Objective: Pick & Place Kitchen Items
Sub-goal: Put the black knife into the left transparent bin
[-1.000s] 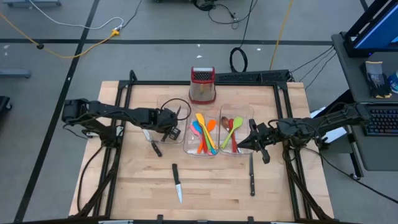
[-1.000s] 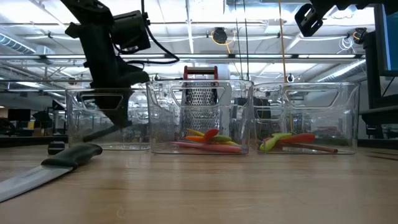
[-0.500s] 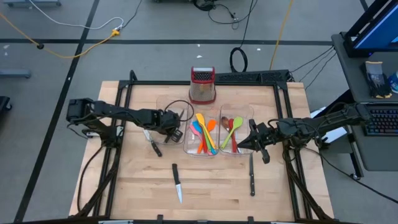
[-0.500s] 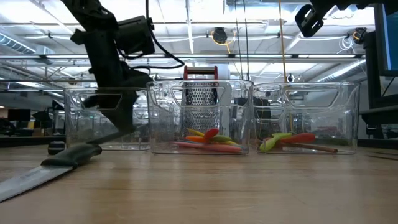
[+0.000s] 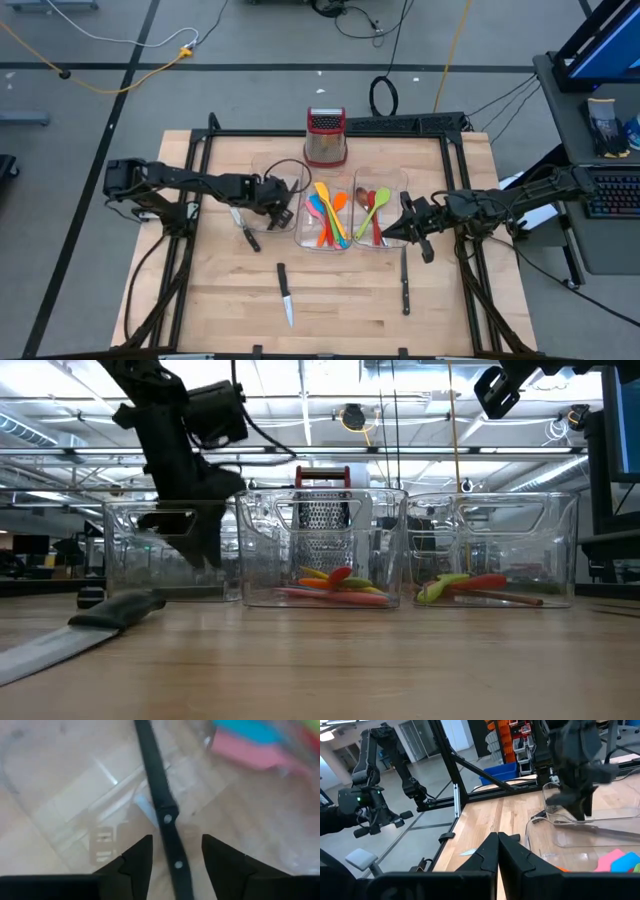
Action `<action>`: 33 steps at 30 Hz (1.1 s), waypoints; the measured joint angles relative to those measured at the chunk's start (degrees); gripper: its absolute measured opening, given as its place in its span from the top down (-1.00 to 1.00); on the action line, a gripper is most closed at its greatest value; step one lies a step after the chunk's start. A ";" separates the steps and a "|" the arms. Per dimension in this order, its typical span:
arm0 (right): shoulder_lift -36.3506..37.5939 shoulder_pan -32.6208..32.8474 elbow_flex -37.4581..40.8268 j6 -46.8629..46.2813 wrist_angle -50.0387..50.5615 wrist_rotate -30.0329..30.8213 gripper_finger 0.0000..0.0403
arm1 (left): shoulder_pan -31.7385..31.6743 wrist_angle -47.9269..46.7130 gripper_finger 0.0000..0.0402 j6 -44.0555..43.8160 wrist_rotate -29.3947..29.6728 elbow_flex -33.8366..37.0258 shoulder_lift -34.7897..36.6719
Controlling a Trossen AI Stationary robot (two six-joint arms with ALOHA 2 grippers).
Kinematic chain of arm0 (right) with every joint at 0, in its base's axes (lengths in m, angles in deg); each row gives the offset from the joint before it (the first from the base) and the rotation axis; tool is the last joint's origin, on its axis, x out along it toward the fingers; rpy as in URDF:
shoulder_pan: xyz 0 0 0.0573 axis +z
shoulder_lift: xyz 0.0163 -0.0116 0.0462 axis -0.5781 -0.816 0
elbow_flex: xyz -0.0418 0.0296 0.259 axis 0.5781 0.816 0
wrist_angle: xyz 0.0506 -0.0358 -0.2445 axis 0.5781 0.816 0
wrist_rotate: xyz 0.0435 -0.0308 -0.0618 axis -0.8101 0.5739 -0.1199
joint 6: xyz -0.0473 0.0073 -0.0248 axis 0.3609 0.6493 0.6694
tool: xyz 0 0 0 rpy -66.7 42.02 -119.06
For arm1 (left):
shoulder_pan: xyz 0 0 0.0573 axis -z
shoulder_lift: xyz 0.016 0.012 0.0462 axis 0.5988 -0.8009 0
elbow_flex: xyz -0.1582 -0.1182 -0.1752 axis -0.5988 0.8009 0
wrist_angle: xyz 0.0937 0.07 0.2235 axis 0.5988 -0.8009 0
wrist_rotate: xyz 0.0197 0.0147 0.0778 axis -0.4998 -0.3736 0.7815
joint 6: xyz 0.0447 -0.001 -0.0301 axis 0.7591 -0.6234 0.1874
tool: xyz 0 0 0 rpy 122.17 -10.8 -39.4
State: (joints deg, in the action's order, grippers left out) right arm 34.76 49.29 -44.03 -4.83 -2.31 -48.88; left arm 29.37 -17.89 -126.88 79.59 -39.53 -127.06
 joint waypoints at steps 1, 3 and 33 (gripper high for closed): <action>0.00 -0.02 0.00 0.00 0.01 0.00 1.00 | -0.32 -0.25 0.12 0.12 -0.07 -0.22 0.78; 0.00 0.01 0.00 0.00 -0.01 0.00 1.00 | -0.83 -2.06 0.11 0.43 -0.12 -1.19 2.79; 0.15 6.94 0.02 -17.06 8.78 -2.37 1.00 | 29.03 -1.93 0.30 1.77 19.58 1.98 37.01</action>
State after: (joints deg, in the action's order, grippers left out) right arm 34.92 56.23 -44.01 -21.89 6.47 -51.25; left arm 58.41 -19.82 -125.12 99.18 -37.55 -90.05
